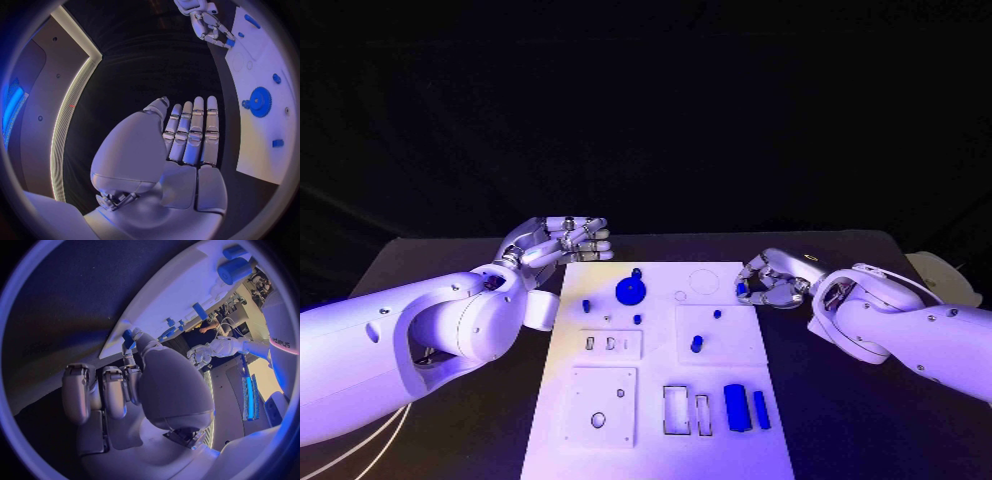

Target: Assemble the parts on the task board

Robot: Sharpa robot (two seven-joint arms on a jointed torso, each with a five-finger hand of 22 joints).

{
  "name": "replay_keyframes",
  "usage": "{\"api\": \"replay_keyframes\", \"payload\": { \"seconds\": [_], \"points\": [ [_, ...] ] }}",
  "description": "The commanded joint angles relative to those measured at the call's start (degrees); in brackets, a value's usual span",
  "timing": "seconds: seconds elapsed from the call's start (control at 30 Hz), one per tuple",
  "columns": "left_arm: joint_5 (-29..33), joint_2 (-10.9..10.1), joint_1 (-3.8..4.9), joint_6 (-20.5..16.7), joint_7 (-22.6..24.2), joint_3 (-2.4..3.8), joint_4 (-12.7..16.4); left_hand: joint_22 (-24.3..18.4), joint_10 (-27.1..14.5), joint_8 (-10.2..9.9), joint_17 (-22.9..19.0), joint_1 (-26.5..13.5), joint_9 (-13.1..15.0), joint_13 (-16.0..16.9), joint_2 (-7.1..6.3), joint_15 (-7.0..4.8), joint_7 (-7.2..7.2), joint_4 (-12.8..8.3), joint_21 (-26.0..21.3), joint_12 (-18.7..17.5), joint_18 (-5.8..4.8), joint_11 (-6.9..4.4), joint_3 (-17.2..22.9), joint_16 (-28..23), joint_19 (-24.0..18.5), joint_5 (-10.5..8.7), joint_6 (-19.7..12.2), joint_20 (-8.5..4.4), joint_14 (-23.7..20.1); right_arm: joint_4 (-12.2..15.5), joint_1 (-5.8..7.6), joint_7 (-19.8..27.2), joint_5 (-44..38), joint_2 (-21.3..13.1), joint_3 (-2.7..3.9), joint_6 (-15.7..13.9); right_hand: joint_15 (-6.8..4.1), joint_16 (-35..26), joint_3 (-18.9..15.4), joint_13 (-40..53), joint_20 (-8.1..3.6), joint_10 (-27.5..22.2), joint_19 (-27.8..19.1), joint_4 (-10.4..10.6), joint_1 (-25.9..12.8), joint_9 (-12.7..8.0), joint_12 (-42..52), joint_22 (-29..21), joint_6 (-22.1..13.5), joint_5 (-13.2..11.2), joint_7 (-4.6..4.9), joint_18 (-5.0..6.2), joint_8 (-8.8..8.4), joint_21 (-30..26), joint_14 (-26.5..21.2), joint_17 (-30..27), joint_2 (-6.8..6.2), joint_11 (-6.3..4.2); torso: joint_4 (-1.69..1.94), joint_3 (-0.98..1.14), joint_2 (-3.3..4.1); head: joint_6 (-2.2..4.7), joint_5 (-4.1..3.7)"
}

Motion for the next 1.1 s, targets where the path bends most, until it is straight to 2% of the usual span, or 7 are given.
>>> {"api": "replay_keyframes", "payload": {
  "seconds": [0.03,0.23,0.53,0.8,0.87,1.0,1.1],
  "points": [
    [0.06,0.10,0.05,1.05,0.12,0.03,0.06,-0.07,0.08,-0.33,-0.05,0.32,-0.06,-0.02,-0.32,0.27,0.43,0.01,-0.25,-0.25,0.75,0.23,0.24,-0.23,0.05,0.06,-0.01,0.12,0.02,0.21,-0.05,-0.44,-0.69,-0.04,-0.02,-2.66,-0.60,0.30,1.08,7.44,-0.42,0.05,0.97,-0.39,0.77,0.73,0.21,8.57,1.13,-0.69,-0.62,-0.59,0.75,0.48,5.92,14.44,1.94,-0.44,0.00,0.00,-0.01,-0.06,0.08],
    [0.06,0.10,0.05,1.12,0.07,0.03,-0.06,-0.07,0.08,-0.33,-0.05,0.32,-0.06,-0.02,-0.32,0.27,0.43,0.01,-0.25,-0.25,0.75,0.23,0.24,-0.23,0.05,0.06,-0.01,0.12,0.02,2.32,0.06,-1.45,-0.89,-0.39,0.01,-4.45,-0.68,0.34,1.68,7.39,-0.53,0.03,1.04,-0.63,0.85,0.84,0.14,8.69,1.12,-0.86,-0.68,-0.62,0.92,0.56,5.95,14.55,2.25,-0.50,-0.05,-0.01,-0.09,-0.05,0.25],
    [0.06,0.45,0.04,1.26,-0.04,0.02,-0.86,-0.07,0.08,-0.33,-0.05,0.32,-0.06,-0.02,-0.32,0.27,0.43,0.01,-0.25,-0.25,0.75,0.23,0.24,-0.23,0.05,0.06,-0.01,0.12,0.02,10.15,1.53,-7.24,-4.10,-0.30,0.07,-6.14,-0.69,0.28,2.15,7.02,-0.62,-0.22,1.22,-0.31,-0.22,0.94,-0.21,8.93,0.75,-1.03,-0.61,-0.69,1.01,0.75,5.92,14.41,2.34,-0.47,-0.02,-0.10,-0.26,-0.46,0.55],
    [0.06,1.98,0.02,1.57,-0.10,-0.07,-3.13,-0.07,0.08,-0.33,-0.05,0.32,-0.06,-0.02,-0.32,0.27,0.43,0.01,-0.25,-0.25,0.75,0.23,0.24,-0.23,0.05,0.06,-0.01,0.12,0.02,15.50,1.87,-12.11,-7.42,4.32,0.02,-6.15,-0.67,0.21,2.07,6.95,-0.63,-0.21,1.18,0.42,-1.96,1.03,-0.29,8.88,0.46,-0.81,-0.60,-0.67,1.14,0.64,5.87,14.23,1.70,-0.45,0.22,-0.10,-0.77,-1.77,1.54],
    [0.06,2.50,0.02,1.57,-0.11,-0.09,-3.82,-0.11,0.10,-0.39,-0.05,0.30,-0.06,-0.02,-0.33,0.28,0.44,0.03,-0.27,-0.33,0.75,0.25,0.28,-0.31,0.04,0.05,0.01,0.13,0.04,15.90,1.79,-13.04,-8.41,6.02,-0.08,-6.07,-0.69,0.20,2.08,6.92,-0.64,-0.23,1.15,0.52,-2.21,1.05,-0.33,8.86,0.44,-0.55,-0.63,-0.66,1.18,0.60,5.87,14.20,1.59,-0.46,0.29,-0.15,-0.91,-2.19,1.91],
    [0.06,3.54,0.02,1.64,-0.14,-0.12,-5.18,-0.11,0.10,-0.39,-0.05,0.30,-0.06,-0.02,-0.33,0.28,0.44,0.03,-0.27,-0.33,0.75,0.25,0.28,-0.31,0.04,0.05,0.01,0.13,0.04,15.81,1.54,-15.14,-10.86,9.37,-0.42,-5.09,-0.70,0.19,2.09,7.05,-0.65,-0.11,1.22,0.58,-2.38,1.08,-0.22,8.94,0.45,-0.41,-0.64,-0.68,1.23,0.67,5.86,14.18,1.51,-0.48,0.45,-0.22,-1.23,-3.65,2.96],
    [0.06,4.03,0.01,1.68,-0.18,-0.12,-5.78,-0.11,0.10,-0.39,-0.05,0.30,-0.06,-0.02,-0.33,0.28,0.44,0.03,-0.27,-0.33,0.75,0.25,0.28,-0.31,0.04,0.05,0.01,0.13,0.04,15.36,1.11,-16.40,-12.18,11.20,-0.68,-4.28,-0.71,0.17,2.07,7.21,-0.65,0.02,1.22,0.63,-2.54,1.09,-0.08,8.95,0.45,-0.32,-0.66,-0.68,1.26,0.67,5.85,14.14,1.39,-0.49,0.52,-0.33,-1.34,-3.89,3.45]
  ]
}}
